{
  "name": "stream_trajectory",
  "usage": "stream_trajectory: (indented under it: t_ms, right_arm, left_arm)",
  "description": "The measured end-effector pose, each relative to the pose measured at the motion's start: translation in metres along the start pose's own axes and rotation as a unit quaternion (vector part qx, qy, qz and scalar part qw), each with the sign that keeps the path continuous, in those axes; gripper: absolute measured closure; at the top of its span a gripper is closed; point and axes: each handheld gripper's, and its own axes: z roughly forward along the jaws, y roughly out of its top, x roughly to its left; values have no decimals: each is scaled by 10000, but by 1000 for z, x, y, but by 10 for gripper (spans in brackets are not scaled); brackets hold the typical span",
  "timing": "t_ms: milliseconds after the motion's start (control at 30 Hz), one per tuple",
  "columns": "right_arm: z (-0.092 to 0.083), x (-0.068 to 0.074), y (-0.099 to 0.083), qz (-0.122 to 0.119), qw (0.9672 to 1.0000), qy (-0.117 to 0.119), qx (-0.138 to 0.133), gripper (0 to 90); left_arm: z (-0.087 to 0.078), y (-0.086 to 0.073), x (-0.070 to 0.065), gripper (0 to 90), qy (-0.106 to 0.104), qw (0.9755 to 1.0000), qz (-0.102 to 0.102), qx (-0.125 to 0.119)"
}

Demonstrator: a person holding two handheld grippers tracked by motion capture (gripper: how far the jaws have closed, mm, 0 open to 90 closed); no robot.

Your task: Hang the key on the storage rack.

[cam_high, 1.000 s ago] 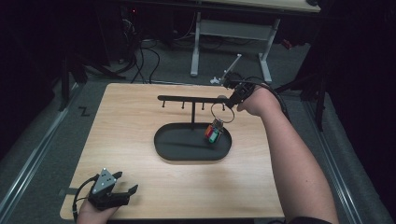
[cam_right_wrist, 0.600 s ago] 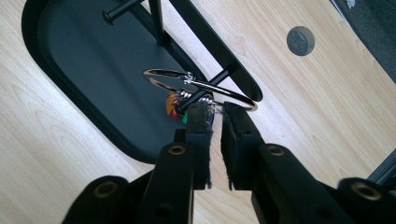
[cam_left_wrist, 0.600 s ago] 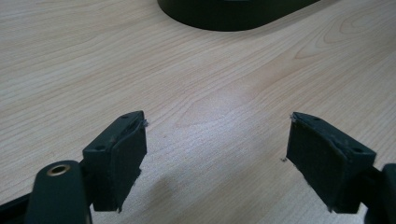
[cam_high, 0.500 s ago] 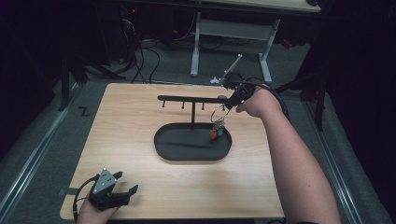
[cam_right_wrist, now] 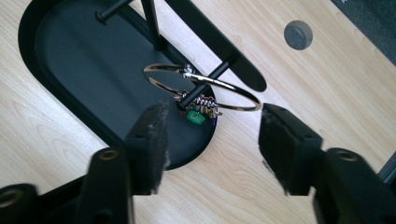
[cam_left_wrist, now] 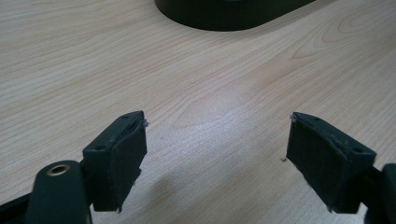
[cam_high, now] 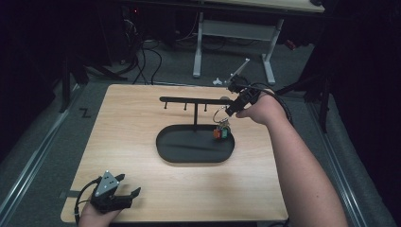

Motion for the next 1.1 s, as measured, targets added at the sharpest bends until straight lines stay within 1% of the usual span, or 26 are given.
stream_trajectory:
  t_ms: [33,100,133,167,233,333,433,567,600,700,733,800,833,867,900,933,1000,1067,1100]
  right_arm:
    - [1,0,-1,35,10000,-1,44,373]
    - [3,0,-4,92,9999,-44,32,352]
    - [4,0,-6,207,9998,-28,42,346]
    - [5,-1,-7,203,9998,-9,33,332]
    - [8,-1,-10,315,9995,49,85,293]
    - [11,-1,-14,332,9994,73,79,278]
    - [13,0,-18,365,9993,52,46,237]
    - [19,6,-26,233,9996,-145,16,215]
    - [22,8,-29,221,9995,-201,99,214]
    - [27,10,-36,244,9995,-87,197,212]
    - [29,11,-39,329,9992,-66,233,210]
    - [33,13,-45,240,9994,-53,252,204]
    - [35,15,-48,289,9993,-30,254,198]
    - [37,16,-53,214,9995,-28,240,196]
    - [38,18,-56,247,9994,-18,228,193]
    - [40,20,-60,222,9996,-14,193,189]
    - [42,25,-68,201,9998,-51,81,178]
    - [46,31,-78,111,9998,-143,-65,173]
    - [49,34,-83,81,9998,-132,-115,165]
  left_arm:
    - [0,0,0,206,4,10000,-1,-9]
    - [0,0,0,206,1,10000,-8,5]
    - [0,0,0,206,5,10000,-12,-5]
    - [0,0,0,206,9,10000,-9,-4]
    - [0,0,0,206,12,10000,-3,-4]
    - [1,0,0,206,10,10000,2,-1]
    - [1,0,0,206,0,10000,4,16]
    - [1,0,0,206,2,10000,13,27]
    - [1,0,0,206,-1,10000,15,28]
    - [2,-1,-1,206,6,10000,13,17]
    - [2,-1,-1,206,5,10000,14,19]
    - [2,0,-1,206,2,10000,16,32]
    - [2,-1,-1,206,6,10000,12,27]
    - [2,0,-1,206,2,10000,13,36]
    - [2,0,-1,207,-1,10000,17,47]
    - [2,0,-1,206,-5,10000,14,41]
    - [2,0,-1,206,0,10000,17,50]
    - [2,-1,-1,206,1,10000,10,47]
    - [2,-1,-1,207,8,10000,20,53]
